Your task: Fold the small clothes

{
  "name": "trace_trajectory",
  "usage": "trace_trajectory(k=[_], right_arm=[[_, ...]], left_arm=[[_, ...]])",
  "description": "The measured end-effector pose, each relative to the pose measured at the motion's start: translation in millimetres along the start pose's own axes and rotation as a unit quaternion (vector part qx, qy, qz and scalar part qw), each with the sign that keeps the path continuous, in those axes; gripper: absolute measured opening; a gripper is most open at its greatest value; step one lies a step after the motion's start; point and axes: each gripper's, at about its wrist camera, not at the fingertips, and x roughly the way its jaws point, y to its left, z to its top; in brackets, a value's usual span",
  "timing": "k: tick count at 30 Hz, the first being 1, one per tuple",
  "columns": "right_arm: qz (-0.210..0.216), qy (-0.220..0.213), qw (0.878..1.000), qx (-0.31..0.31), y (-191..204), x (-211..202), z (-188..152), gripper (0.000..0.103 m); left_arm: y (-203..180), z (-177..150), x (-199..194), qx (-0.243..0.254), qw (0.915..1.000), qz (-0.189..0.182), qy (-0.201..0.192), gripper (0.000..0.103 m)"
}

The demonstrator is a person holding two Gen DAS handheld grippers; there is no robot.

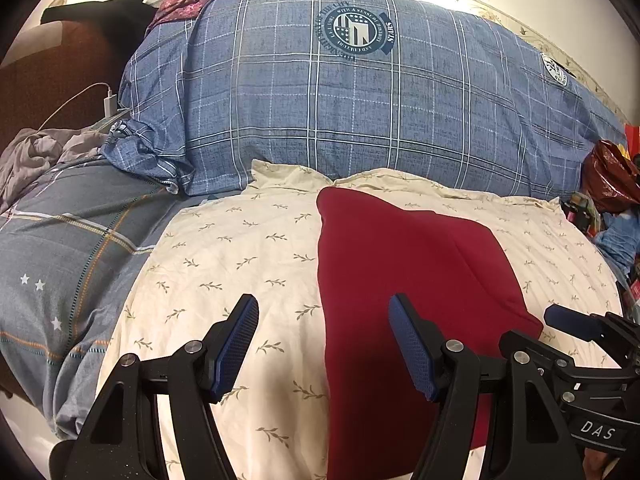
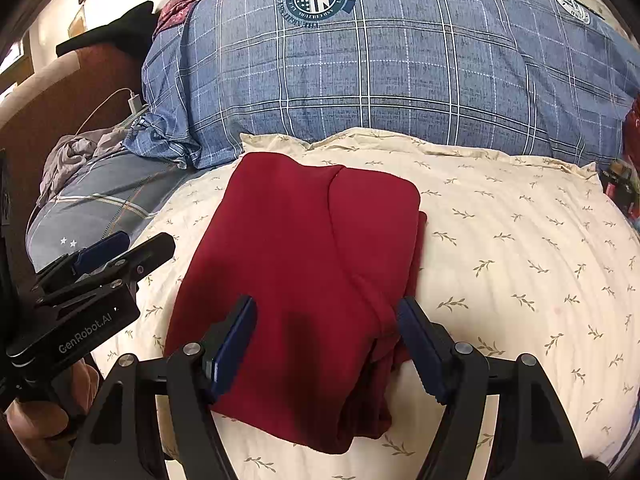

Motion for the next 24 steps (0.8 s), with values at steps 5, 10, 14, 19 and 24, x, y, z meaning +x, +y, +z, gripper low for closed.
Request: trace_trajectory(k=[5,10,14,19,24], right_arm=[[0.001,0.002,1.0,0.0,0.6,1.1,-0.3,0.074],[0.001,0.003,1.0,-0.001,2.2,2.3,-1.0,0.074],[-0.001,0.004,1.0,-0.002,3.1,3.1,-0.8,0.074],[-0.002,0.005,1.0,-0.003,3.3,3.8,-0.5,0.075],[-0.003,0.007,1.0,-0.003,3.2,4.6,-1.2,0.075]], left_arm=[[-0.8,-1.1,1.0,0.0,1.0,0.001,0.001,0.067],[-1.3,-1.9,2.0,0.0,1.0,0.002,0.002,0.067],[-1.3,-1.7,2.6,-0.001,1.0,0.003,0.001,0.067],[-0.8,-2.7,3.2,0.0,1.0,0.003,0.002,0.067],[-2.0,-3.4,5.3,0.001,1.0,0.003,0.005,0.067]])
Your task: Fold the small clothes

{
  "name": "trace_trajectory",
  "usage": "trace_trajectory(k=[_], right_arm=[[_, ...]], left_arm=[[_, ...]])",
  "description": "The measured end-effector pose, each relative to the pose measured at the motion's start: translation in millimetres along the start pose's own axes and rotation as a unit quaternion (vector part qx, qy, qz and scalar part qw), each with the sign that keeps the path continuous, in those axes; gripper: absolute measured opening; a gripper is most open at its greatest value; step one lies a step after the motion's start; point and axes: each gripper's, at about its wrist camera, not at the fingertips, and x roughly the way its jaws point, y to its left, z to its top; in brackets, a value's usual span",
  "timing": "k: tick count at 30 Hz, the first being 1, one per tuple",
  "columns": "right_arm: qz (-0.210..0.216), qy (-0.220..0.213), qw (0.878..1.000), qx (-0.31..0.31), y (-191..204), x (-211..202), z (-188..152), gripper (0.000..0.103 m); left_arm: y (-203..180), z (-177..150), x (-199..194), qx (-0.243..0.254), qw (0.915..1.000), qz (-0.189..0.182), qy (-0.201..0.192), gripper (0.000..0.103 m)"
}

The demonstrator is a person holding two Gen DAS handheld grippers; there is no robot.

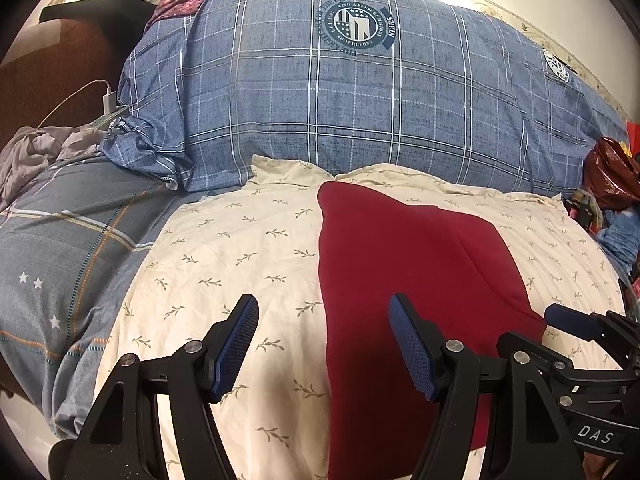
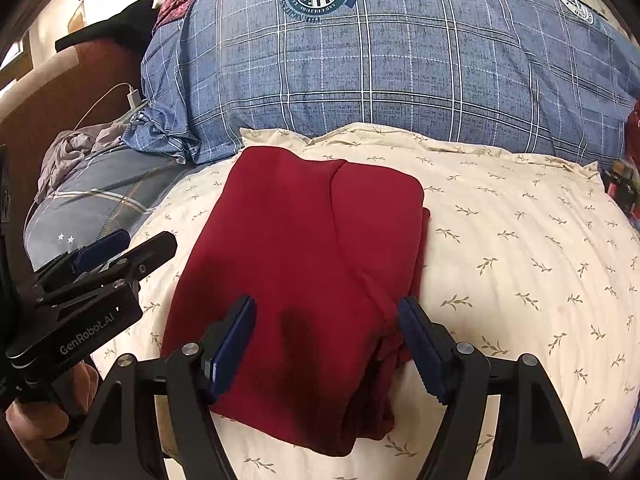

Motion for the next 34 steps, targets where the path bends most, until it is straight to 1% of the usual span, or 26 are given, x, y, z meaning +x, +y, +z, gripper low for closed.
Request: trace_trajectory(k=[14,26,30,32,34], right_arm=[[0.001,0.004,1.0,-0.002,-2,5,1,0.078],[0.007,0.008,1.0,0.008,-12,10,2,0.078],[0.005,-0.014,1.0,0.019,-26,0,11,0.078],[-0.013,-0.025,0.999,0.027,-44,-4,20,0.079],[-0.036,-0.03,0.998,0.043,-68,-3,28,0.084]], left_arm=[[-2,1,6,0.0,1.0,-0.001,0.007,0.067],[3,3,15,-0.016,0.9998,-0.004,0.01,0.067],[17,7,22,-0.032,0.9993,-0.003,0.017,0.067],[30,11,25,-0.041,0.9991,0.009,0.012,0.067],[41,15,31,-0.049,0.9985,0.02,0.012,0.067]])
